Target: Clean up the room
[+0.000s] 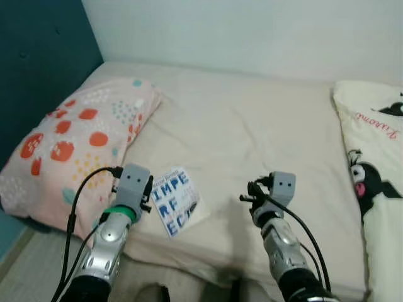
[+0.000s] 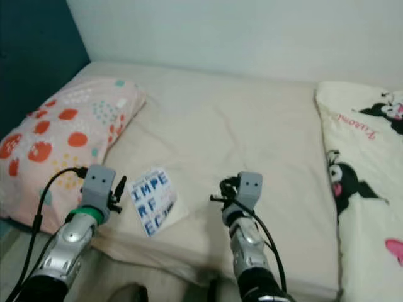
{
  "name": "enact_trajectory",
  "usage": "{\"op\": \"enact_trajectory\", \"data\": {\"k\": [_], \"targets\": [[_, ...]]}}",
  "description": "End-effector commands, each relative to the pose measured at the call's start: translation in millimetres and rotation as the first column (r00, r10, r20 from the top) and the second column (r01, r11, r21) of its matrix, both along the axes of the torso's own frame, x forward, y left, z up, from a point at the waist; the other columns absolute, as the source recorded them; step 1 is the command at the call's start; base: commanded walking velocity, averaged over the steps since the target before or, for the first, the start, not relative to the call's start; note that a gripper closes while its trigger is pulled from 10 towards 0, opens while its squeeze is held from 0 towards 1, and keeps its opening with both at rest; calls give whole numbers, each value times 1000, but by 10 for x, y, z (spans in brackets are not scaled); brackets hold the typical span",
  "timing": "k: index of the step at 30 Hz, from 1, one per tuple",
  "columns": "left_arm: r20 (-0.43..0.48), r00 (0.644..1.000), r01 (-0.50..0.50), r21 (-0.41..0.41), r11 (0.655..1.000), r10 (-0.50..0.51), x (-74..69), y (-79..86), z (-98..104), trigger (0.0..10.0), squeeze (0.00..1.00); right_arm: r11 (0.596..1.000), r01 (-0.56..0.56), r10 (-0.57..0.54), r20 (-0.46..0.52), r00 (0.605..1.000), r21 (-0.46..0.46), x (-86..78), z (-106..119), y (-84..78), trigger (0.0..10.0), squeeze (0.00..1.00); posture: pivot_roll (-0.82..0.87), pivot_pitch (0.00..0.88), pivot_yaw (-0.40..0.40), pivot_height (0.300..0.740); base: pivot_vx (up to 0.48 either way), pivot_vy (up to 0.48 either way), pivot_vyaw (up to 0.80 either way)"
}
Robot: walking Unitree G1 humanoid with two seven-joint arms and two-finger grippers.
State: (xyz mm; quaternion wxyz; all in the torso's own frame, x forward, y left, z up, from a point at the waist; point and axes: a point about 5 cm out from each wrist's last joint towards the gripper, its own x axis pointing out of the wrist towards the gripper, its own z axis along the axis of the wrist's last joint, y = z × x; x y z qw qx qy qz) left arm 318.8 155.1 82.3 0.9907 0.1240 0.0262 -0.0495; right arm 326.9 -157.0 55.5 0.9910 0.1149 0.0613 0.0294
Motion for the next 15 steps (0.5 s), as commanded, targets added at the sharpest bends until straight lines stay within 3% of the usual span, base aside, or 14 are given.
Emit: {"op": "enact_trajectory", "data": {"k": [1,7,11,15], "targets": [[-31,1000,3,11,1000,-3,-44,33,-88,10000,0,1000,-10,10,-36,999,-6,-46,-75,27,10000,0,34,0,121,725,0,0,0],[-46,999,10,14,1000,-9,-65,40,-127,10000,0,1000,-14,13,-71,997,-12,-75,-130,49,10000,0,31,0,122,740,0,0,0],[-81,997,-3,14,1000,4,-71,59,-191,10000,0,999,-18,12,-179,984,-36,-142,-285,63,10000,0,30,0,119,740,0,0,0],[-101,995,-1,11,1000,3,-80,58,-222,10000,0,999,-19,10,-205,979,-43,-179,-342,61,10000,0,28,0,118,740,0,0,0]]}}
